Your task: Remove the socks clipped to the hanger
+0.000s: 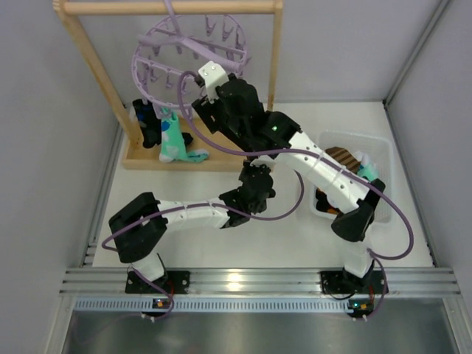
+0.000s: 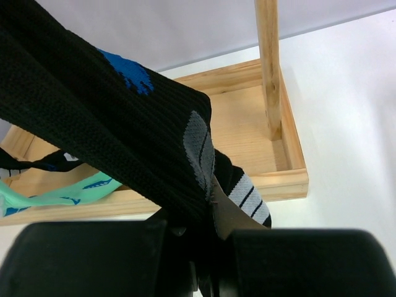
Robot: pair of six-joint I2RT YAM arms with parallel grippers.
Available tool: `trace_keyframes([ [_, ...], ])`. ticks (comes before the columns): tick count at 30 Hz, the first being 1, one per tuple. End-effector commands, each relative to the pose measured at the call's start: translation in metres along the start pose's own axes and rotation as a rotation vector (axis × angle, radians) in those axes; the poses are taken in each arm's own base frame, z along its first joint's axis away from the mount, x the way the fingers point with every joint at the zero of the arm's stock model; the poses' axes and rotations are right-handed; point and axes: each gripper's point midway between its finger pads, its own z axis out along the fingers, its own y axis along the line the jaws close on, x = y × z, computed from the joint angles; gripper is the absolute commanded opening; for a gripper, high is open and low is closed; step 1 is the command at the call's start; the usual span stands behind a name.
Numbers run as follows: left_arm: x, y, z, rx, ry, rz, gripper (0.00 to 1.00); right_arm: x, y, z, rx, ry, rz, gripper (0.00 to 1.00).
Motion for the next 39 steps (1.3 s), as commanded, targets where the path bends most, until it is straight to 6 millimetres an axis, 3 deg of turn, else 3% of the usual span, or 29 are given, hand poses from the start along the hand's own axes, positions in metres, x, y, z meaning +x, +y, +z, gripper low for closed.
trace_keyframes([
  [1,-0.010,-0.014,-0.006,0.043,-0.016,0.000,0.00,-0.015,-0.013,-0.001,0.064,-0.029,-0.042,0.73],
  [15,-0.015,-0.016,-0.010,0.055,-0.024,0.002,0.00,-0.016,-0.014,0.016,0.143,-0.056,-0.084,0.53],
  [20,-0.013,-0.015,-0.011,0.057,-0.021,-0.002,0.00,-0.021,-0.013,0.014,0.156,-0.070,-0.086,0.22],
  [23,-0.004,-0.014,-0.014,0.072,-0.012,-0.017,0.00,-0.022,-0.011,0.012,0.154,-0.074,-0.087,0.19],
  [27,0.009,-0.019,-0.028,0.149,0.003,-0.057,0.00,-0.021,-0.008,0.009,0.138,-0.076,-0.079,0.22],
  [30,0.010,-0.019,-0.039,0.220,0.020,-0.103,0.00,-0.017,-0.006,0.005,0.114,-0.071,-0.065,0.43],
  [31,0.000,-0.023,-0.046,0.288,0.012,-0.145,0.00,-0.022,-0.009,-0.002,0.112,-0.083,-0.056,0.46],
  [33,0.000,-0.024,-0.057,0.365,0.014,-0.164,0.00,-0.017,-0.006,-0.007,0.088,-0.074,-0.040,0.55],
  [36,-0.010,-0.026,-0.078,0.503,0.001,-0.233,0.00,-0.015,-0.010,-0.028,0.060,-0.072,-0.008,0.63],
  [37,-0.014,-0.025,-0.082,0.531,-0.002,-0.254,0.00,-0.024,-0.018,-0.045,0.059,-0.096,0.012,0.64],
  [38,-0.018,-0.026,-0.092,0.588,-0.001,-0.262,0.00,-0.010,-0.016,-0.049,0.048,-0.065,0.015,0.67],
  [39,-0.020,-0.026,-0.096,0.613,0.002,-0.266,0.00,-0.009,-0.019,-0.057,0.043,-0.064,0.025,0.70],
])
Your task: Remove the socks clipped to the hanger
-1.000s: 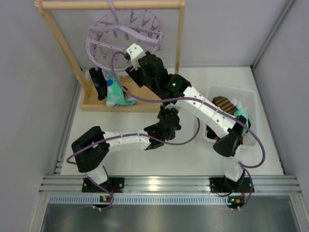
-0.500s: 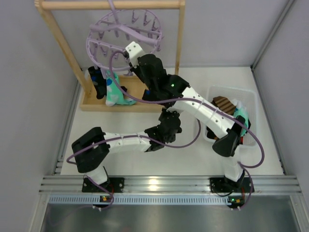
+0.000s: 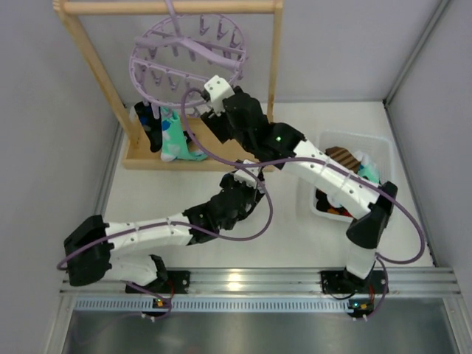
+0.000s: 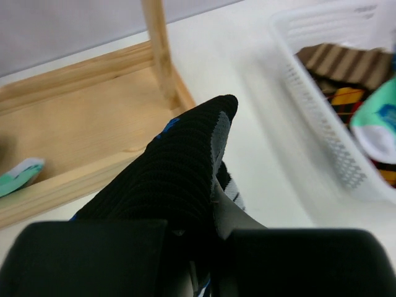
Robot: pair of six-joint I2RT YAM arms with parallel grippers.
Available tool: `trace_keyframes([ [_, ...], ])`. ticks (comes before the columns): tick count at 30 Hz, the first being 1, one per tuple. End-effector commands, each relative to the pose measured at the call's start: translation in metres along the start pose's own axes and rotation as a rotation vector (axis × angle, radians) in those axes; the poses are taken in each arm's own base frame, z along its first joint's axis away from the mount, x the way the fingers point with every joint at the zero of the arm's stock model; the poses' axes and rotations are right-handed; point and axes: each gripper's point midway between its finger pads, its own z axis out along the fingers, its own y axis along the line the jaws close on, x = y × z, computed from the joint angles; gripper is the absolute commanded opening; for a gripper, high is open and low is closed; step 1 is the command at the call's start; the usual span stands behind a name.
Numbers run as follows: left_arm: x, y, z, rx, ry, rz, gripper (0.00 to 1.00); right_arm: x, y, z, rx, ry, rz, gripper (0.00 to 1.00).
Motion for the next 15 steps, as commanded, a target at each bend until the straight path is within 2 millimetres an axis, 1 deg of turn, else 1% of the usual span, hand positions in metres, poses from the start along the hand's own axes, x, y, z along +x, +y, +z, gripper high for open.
trace_keyframes([
  [1,-0.017,-0.027,-0.018,0.194,-0.011,-0.097,0.00,-0.047,-0.040,-0.075,-0.009,-0.152,0.144,0.71],
  [2,-0.027,-0.032,-0.023,0.229,-0.022,-0.111,0.00,-0.030,-0.039,-0.079,-0.012,-0.119,0.151,0.72],
  [3,-0.026,-0.033,-0.026,0.245,-0.007,-0.105,0.00,-0.026,-0.046,-0.088,-0.005,-0.119,0.165,0.73],
  [4,-0.031,-0.035,-0.027,0.260,-0.009,-0.110,0.00,-0.029,-0.066,-0.114,0.015,-0.152,0.198,0.74],
  [5,-0.035,-0.038,-0.029,0.274,-0.008,-0.111,0.00,-0.005,-0.065,-0.117,0.024,-0.104,0.205,0.75],
  [6,-0.051,-0.042,-0.030,0.295,-0.028,-0.125,0.00,0.008,-0.075,-0.128,0.053,-0.082,0.218,0.75],
  [7,-0.051,-0.044,-0.029,0.302,-0.009,-0.111,0.00,0.009,-0.099,-0.157,0.090,-0.125,0.269,0.76],
  [8,-0.059,-0.048,-0.029,0.317,-0.014,-0.107,0.00,0.040,-0.099,-0.158,0.102,-0.078,0.285,0.77],
  [9,-0.079,-0.053,-0.028,0.333,-0.038,-0.114,0.00,0.048,-0.108,-0.168,0.121,-0.090,0.336,0.78],
  [10,-0.076,-0.058,-0.022,0.333,-0.015,-0.089,0.00,0.053,-0.134,-0.196,0.176,-0.133,0.386,0.78],
  [11,-0.081,-0.062,-0.019,0.338,-0.017,-0.082,0.00,0.075,-0.137,-0.200,0.200,-0.104,0.406,0.78],
  [12,-0.085,-0.065,-0.014,0.341,-0.015,-0.074,0.00,0.083,-0.147,-0.210,0.238,-0.104,0.423,0.79],
  [13,-0.097,-0.078,-0.006,0.370,-0.019,-0.076,0.00,0.094,-0.161,-0.231,0.282,-0.105,0.443,0.79],
  [14,-0.100,-0.080,0.003,0.375,-0.013,-0.077,0.00,0.104,-0.165,-0.239,0.309,-0.094,0.461,0.79],
  [15,-0.109,-0.085,0.010,0.395,-0.020,-0.081,0.00,0.110,-0.173,-0.249,0.349,-0.093,0.471,0.79],
])
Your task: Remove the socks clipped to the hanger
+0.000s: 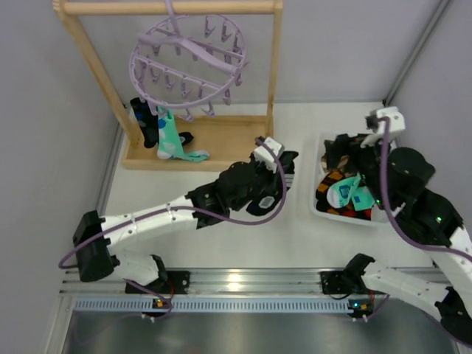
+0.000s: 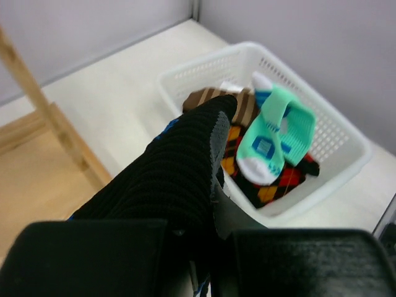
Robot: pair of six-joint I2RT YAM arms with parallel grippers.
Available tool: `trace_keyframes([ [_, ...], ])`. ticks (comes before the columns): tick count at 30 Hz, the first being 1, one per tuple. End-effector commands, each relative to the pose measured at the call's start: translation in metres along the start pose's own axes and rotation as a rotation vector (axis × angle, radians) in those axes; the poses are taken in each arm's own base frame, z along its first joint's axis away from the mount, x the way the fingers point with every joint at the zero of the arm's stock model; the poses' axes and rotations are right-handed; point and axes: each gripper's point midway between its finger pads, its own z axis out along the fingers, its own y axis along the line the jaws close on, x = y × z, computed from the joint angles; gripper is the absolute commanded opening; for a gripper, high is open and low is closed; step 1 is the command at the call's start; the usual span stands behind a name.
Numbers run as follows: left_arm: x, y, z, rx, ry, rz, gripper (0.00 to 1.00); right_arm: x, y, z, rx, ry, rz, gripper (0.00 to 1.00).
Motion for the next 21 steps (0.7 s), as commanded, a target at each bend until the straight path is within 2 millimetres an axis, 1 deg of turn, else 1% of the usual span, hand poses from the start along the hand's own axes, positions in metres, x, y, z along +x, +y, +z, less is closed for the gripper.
trace_keyframes([
  [1,-0.029,-0.025,0.035,0.119,-0.009,0.001,0.00,0.017,-0.036,-0.029,0.113,0.020,0.072,0.79],
  [2,-0.038,-0.022,0.046,0.126,-0.022,0.001,0.00,0.021,-0.040,-0.034,0.127,0.018,0.083,0.79],
  [3,-0.044,-0.024,0.055,0.142,-0.028,0.009,0.00,0.021,-0.047,-0.041,0.147,0.009,0.090,0.79],
  [4,-0.051,-0.034,0.074,0.188,-0.038,0.036,0.00,0.022,-0.055,-0.052,0.157,-0.004,0.100,0.80],
  [5,-0.056,-0.039,0.082,0.209,-0.046,0.048,0.00,0.023,-0.059,-0.057,0.168,-0.006,0.104,0.79],
  [6,-0.055,-0.044,0.093,0.227,-0.047,0.072,0.00,0.023,-0.066,-0.061,0.192,-0.011,0.109,0.80],
  [7,-0.061,-0.053,0.101,0.263,-0.060,0.078,0.00,0.022,-0.072,-0.069,0.203,-0.024,0.121,0.80],
  [8,-0.058,-0.061,0.123,0.276,-0.061,0.080,0.00,0.025,-0.074,-0.072,0.210,-0.019,0.121,0.79],
  [9,-0.060,-0.070,0.132,0.318,-0.068,0.082,0.00,0.025,-0.078,-0.075,0.222,-0.025,0.128,0.79],
  [10,-0.059,-0.076,0.141,0.337,-0.071,0.081,0.00,0.025,-0.081,-0.080,0.228,-0.035,0.139,0.79],
  [11,-0.050,-0.090,0.161,0.385,-0.066,0.080,0.00,0.027,-0.082,-0.082,0.230,-0.035,0.142,0.79],
  [12,-0.044,-0.096,0.170,0.407,-0.055,0.063,0.00,0.027,-0.083,-0.083,0.230,-0.036,0.143,0.79],
  [13,-0.032,-0.100,0.181,0.422,-0.034,0.056,0.00,0.030,-0.083,-0.084,0.230,-0.035,0.147,0.78],
  [14,-0.042,-0.113,0.184,0.480,-0.057,0.048,0.00,0.034,-0.084,-0.084,0.234,-0.025,0.142,0.78],
  [15,-0.004,-0.116,0.201,0.486,0.013,0.026,0.00,0.036,-0.085,-0.084,0.236,-0.022,0.141,0.78],
  [17,0.015,-0.123,0.211,0.514,0.042,0.000,0.00,0.042,-0.084,-0.083,0.237,-0.010,0.138,0.78],
  [18,0.038,-0.131,0.218,0.553,0.083,-0.023,0.00,0.044,-0.084,-0.083,0.239,-0.008,0.138,0.78],
  [21,0.071,-0.142,0.224,0.592,0.145,-0.065,0.00,0.049,-0.084,-0.083,0.238,-0.004,0.140,0.78],
])
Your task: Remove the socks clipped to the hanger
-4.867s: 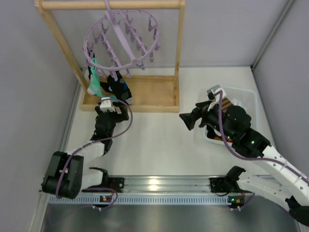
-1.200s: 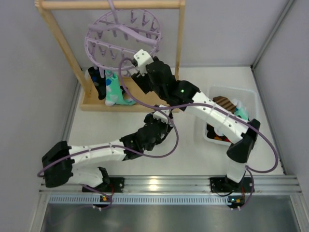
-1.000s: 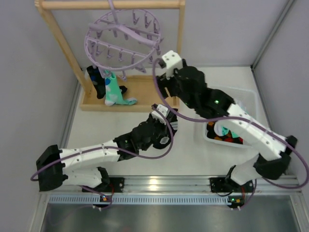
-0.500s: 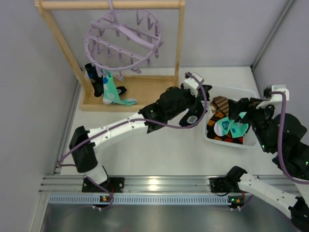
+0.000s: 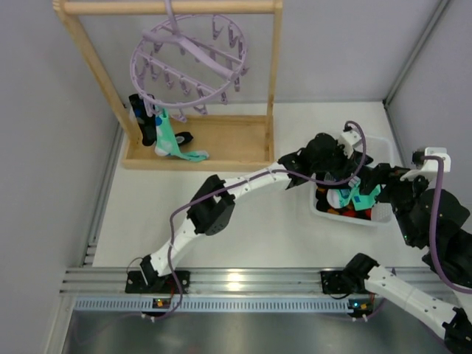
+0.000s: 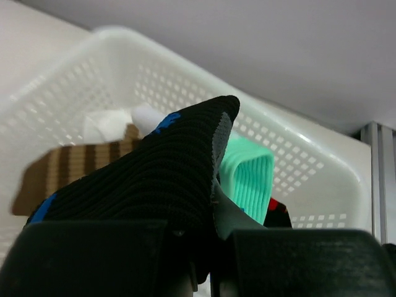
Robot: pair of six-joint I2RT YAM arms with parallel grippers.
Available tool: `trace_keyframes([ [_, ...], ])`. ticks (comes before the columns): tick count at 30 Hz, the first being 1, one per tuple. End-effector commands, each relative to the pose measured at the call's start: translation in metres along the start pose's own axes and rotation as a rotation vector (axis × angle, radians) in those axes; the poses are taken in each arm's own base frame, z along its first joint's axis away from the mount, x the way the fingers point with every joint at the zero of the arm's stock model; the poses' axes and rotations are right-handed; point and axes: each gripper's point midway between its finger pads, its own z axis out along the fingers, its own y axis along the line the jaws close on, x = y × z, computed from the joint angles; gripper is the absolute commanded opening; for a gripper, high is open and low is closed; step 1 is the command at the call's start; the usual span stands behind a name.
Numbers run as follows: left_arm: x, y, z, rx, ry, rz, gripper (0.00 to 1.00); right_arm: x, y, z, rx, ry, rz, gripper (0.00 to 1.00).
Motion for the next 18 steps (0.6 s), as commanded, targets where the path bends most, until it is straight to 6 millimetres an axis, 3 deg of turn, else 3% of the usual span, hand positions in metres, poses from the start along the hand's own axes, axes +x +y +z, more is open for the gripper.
trace_keyframes([
  [1,0.030,-0.024,0.017,0.127,0.058,-0.085,0.00,0.009,-0.006,-0.002,0.022,0.018,0.005,0.78],
  [8,0.094,-0.047,0.033,0.202,0.191,-0.177,0.02,0.015,0.004,0.003,-0.008,0.032,0.006,0.78],
  [11,0.107,-0.047,0.032,0.183,0.229,-0.193,0.07,0.017,0.006,0.005,-0.013,0.038,0.003,0.78],
  [15,0.091,-0.044,0.025,0.146,0.217,-0.177,0.21,0.016,0.007,0.005,-0.013,0.037,0.003,0.78],
  [16,0.085,-0.042,0.023,0.127,0.207,-0.174,0.31,0.017,0.007,0.006,-0.011,0.040,0.000,0.78],
  [18,0.064,-0.044,0.016,0.119,0.179,-0.163,0.41,0.016,0.007,0.005,-0.011,0.040,0.001,0.78],
])
